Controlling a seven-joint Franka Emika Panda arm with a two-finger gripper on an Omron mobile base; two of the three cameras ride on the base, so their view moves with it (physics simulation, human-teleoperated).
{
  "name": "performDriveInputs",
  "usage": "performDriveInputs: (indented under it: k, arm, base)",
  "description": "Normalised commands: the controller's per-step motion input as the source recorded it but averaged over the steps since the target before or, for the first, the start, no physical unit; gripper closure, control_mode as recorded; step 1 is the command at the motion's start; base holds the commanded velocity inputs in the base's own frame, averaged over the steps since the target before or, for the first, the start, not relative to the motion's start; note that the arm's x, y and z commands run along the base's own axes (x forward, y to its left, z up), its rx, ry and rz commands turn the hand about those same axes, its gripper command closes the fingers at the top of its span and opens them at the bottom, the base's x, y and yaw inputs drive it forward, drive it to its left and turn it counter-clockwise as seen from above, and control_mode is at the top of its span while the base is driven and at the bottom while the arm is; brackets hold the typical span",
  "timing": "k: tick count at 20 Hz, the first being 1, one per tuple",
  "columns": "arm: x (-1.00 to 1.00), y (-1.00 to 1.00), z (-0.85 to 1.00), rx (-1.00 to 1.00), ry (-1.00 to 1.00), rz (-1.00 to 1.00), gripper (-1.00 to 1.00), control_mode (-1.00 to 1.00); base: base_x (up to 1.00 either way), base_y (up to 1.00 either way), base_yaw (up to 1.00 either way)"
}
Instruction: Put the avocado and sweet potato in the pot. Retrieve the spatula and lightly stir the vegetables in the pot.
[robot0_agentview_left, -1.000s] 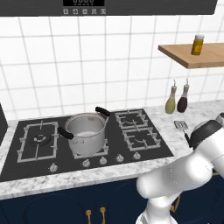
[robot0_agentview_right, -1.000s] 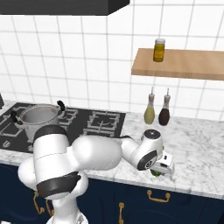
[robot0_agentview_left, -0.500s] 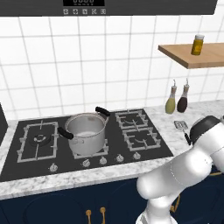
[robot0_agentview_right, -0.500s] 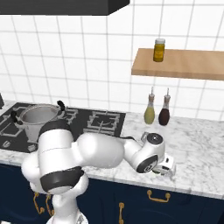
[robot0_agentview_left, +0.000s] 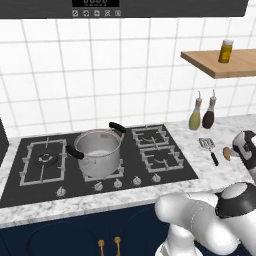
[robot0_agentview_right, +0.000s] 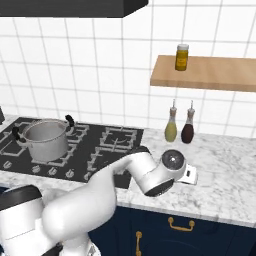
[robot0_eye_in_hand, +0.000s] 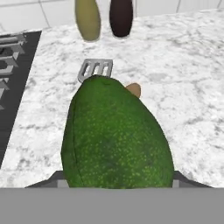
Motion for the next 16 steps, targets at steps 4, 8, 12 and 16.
performDriveInputs:
  k: [4,8,12,16]
  arm:
    - [0.18,1.0,1.0,-0.27,-0.01,0.2,1.0,-1.0]
    - [0.37,1.0,1.0,-0.13,-0.17,0.21,1.0,-1.0]
    - [0.51,1.0,0.99,-0.11,-0.16,0.23,1.0,-1.0]
    - [0.44,1.0,0.99,-0.1,-0.02,0.22,1.0,-1.0]
  base:
    - [0.0,0.0,0.0]
    - [0.0,0.0,0.0]
    - [0.0,0.0,0.0]
    - [0.0,0.0,0.0]
